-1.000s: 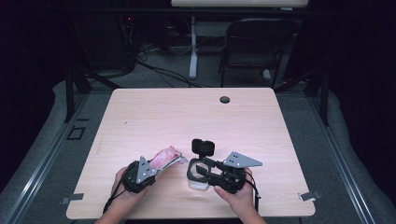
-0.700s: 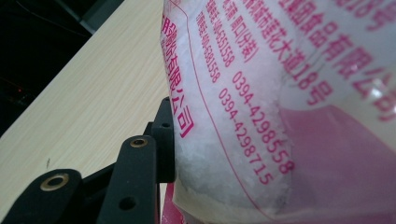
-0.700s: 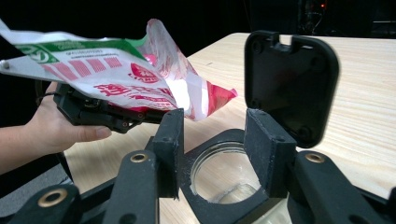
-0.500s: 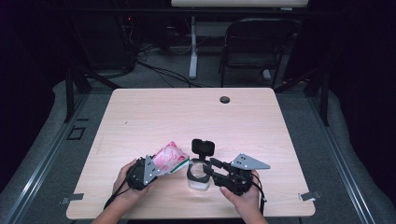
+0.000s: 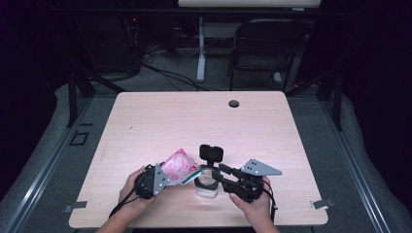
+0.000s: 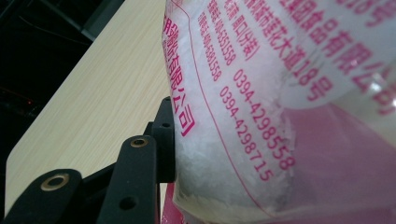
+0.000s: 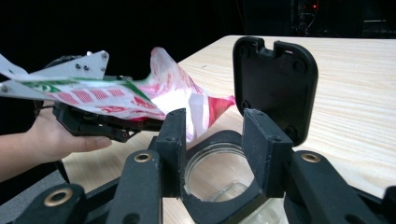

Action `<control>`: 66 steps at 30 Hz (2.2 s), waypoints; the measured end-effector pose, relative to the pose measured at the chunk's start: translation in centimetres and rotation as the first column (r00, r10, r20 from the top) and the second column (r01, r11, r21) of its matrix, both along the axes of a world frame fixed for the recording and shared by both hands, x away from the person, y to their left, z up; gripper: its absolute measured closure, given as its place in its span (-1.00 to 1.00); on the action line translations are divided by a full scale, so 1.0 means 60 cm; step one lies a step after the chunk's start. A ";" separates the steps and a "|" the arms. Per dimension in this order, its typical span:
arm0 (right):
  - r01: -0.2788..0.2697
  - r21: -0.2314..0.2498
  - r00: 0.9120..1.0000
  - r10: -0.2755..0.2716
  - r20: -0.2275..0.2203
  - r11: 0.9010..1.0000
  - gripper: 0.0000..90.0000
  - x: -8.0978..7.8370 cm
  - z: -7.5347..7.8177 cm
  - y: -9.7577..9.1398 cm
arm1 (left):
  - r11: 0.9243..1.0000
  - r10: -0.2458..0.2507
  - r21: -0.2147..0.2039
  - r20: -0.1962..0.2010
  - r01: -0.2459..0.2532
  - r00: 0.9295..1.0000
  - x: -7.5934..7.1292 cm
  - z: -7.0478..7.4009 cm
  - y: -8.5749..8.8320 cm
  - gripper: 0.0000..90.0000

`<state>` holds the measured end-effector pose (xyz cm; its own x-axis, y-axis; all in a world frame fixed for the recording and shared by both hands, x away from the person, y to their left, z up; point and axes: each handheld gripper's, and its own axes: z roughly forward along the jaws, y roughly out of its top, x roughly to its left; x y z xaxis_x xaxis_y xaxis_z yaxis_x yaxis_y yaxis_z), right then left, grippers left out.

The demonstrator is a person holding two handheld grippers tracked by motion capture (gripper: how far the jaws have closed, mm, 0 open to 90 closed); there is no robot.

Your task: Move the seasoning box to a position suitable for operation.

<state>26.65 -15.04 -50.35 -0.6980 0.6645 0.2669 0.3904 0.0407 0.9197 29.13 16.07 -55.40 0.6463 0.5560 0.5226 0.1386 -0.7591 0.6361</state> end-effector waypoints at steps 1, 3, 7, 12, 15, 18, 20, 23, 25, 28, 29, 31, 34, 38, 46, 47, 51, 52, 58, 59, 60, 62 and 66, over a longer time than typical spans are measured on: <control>-0.007 -0.003 1.000 0.007 0.000 1.000 0.35 0.000 0.002 0.000 | 1.000 -0.002 0.005 -0.001 0.002 1.000 -0.001 0.001 0.000 0.37; -0.014 0.002 1.000 0.014 0.000 1.000 0.37 0.000 0.005 0.003 | 1.000 -0.002 0.010 -0.004 0.002 1.000 -0.002 0.001 0.001 0.37; -0.028 -0.004 1.000 0.028 0.001 1.000 0.39 -0.002 0.009 0.009 | 1.000 0.001 0.016 0.008 -0.001 1.000 -0.004 0.001 0.000 0.37; -0.029 -0.003 1.000 0.029 0.011 1.000 0.39 -0.003 0.014 0.011 | 1.000 0.001 0.025 0.014 -0.001 1.000 -0.005 0.001 -0.001 0.37; -0.047 0.034 0.999 0.046 0.009 0.998 0.39 -0.001 0.023 0.013 | 1.000 0.000 0.030 0.022 0.000 1.000 -0.006 -0.001 -0.002 0.38; -0.067 0.022 0.998 0.067 0.005 0.997 0.37 0.001 0.033 0.019 | 0.999 -0.003 0.037 0.024 0.002 1.000 -0.008 -0.001 -0.003 0.37; -0.074 0.022 0.997 0.074 0.007 0.997 0.37 0.001 0.035 0.022 | 0.999 -0.004 0.040 0.029 0.003 1.000 -0.008 -0.001 -0.003 0.38; -0.068 0.025 0.998 0.068 0.004 0.997 0.37 0.001 0.035 0.024 | 0.999 -0.001 0.040 0.026 0.000 1.000 -0.009 -0.001 -0.003 0.38; -0.068 0.028 0.998 0.068 0.004 0.997 0.37 0.002 0.036 0.024 | 0.999 -0.001 0.040 0.029 -0.001 1.000 -0.010 -0.001 -0.003 0.38; -0.067 0.026 0.998 0.067 0.011 0.997 0.38 0.003 0.038 0.023 | 0.999 0.000 0.038 0.031 -0.001 1.000 -0.011 -0.001 -0.003 0.38; -0.068 0.033 0.998 0.068 0.012 0.997 0.38 0.004 0.040 0.023 | 0.999 0.000 0.039 0.032 -0.001 0.999 -0.011 -0.002 -0.003 0.38; -0.067 0.039 0.998 0.067 0.014 0.997 0.38 0.004 0.040 0.024 | 0.999 0.000 0.043 0.039 -0.001 0.999 -0.012 -0.002 -0.003 0.38; -0.073 0.033 0.997 0.073 0.012 0.997 0.38 0.005 0.041 0.025 | 0.999 0.000 0.048 0.047 -0.003 0.999 -0.014 -0.001 -0.003 0.38; -0.079 0.034 0.997 0.079 0.010 0.996 0.38 0.005 0.040 0.029 | 0.998 0.002 0.056 0.054 -0.005 0.999 -0.016 -0.001 -0.004 0.38; -0.099 0.024 0.995 0.099 -0.002 0.995 0.37 0.004 0.035 0.039 | 0.997 0.000 0.078 0.088 -0.007 0.996 -0.019 0.001 -0.006 0.38; -0.105 0.021 0.994 0.105 -0.006 0.994 0.37 0.005 0.035 0.041 | 0.997 0.002 0.080 0.089 -0.009 0.996 -0.020 0.000 -0.006 0.38; -0.115 0.009 0.993 0.115 -0.011 0.993 0.38 0.005 0.033 0.045 | 0.996 0.002 0.089 0.113 -0.012 0.994 -0.022 0.000 -0.008 0.38; -0.115 0.009 0.993 0.115 -0.012 0.993 0.38 0.005 0.033 0.046 | 0.996 0.002 0.089 0.113 -0.012 0.994 -0.022 0.000 -0.008 0.38; -0.120 -0.004 0.993 0.120 -0.013 0.993 0.42 0.006 0.029 0.057 | 0.994 -0.003 0.105 0.135 -0.012 0.991 -0.026 0.003 -0.012 0.38; -0.122 -0.013 0.992 0.122 -0.011 0.992 0.45 0.007 0.028 0.063 | 0.994 -0.003 0.105 0.132 -0.012 0.991 -0.026 0.003 -0.012 0.38; -0.124 -0.017 0.992 0.124 -0.011 0.992 0.46 0.007 0.027 0.064 | 0.994 -0.003 0.105 0.132 -0.012 0.991 -0.026 0.003 -0.012 0.38; -0.129 -0.031 0.992 0.129 -0.010 0.991 0.48 0.010 0.027 0.070 | 0.995 0.002 0.098 0.146 -0.016 0.989 -0.027 0.003 -0.013 0.38; -0.132 -0.049 0.991 0.132 -0.014 0.990 0.57 0.017 0.028 0.080 | 0.995 0.002 0.100 0.155 -0.017 0.988 -0.029 0.005 -0.015 0.38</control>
